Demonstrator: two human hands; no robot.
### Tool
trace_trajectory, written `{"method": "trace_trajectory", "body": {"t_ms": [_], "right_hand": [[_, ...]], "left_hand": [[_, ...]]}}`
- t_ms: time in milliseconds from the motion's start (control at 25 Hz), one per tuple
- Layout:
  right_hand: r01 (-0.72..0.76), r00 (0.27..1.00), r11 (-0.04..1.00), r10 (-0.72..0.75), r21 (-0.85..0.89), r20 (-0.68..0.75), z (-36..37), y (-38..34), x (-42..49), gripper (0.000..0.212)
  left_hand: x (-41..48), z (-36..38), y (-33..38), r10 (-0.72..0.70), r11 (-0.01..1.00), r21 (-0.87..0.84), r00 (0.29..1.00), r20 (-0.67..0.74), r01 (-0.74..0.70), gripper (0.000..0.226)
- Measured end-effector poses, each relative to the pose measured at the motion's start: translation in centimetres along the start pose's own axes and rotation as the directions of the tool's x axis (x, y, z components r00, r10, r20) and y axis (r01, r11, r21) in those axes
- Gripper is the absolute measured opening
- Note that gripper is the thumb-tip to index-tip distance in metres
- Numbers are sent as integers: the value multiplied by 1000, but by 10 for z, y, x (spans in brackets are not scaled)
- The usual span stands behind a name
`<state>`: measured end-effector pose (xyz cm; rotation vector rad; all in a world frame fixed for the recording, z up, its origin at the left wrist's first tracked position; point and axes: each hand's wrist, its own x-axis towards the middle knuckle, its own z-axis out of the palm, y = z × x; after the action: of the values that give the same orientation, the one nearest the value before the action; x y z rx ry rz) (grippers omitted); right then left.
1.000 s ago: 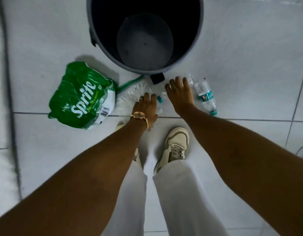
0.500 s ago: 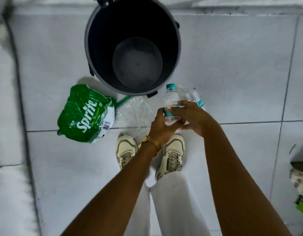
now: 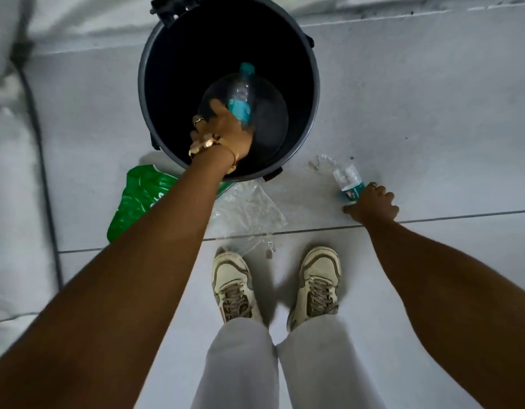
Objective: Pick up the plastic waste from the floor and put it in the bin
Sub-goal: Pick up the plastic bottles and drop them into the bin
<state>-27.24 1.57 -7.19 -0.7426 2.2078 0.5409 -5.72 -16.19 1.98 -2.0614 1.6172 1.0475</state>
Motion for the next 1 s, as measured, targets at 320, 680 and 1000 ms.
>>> {"method": "trace_trajectory", "body": {"t_ms": [320, 680, 1000], "right_hand": [[382, 913, 396, -21, 835, -407, -89, -42, -113, 43], [409, 851, 706, -523, 578, 37, -159, -184, -166, 51], [301, 862, 949, -313, 95, 399, -67, -112, -148, 35]], "left_hand": [[-31, -25, 13, 204, 945, -243, 975, -92, -221, 71], [-20, -67, -1, 108, 728, -680, 994, -6, -83, 49], [5, -27, -8, 146, 985, -81, 985, -87, -153, 63]]}}
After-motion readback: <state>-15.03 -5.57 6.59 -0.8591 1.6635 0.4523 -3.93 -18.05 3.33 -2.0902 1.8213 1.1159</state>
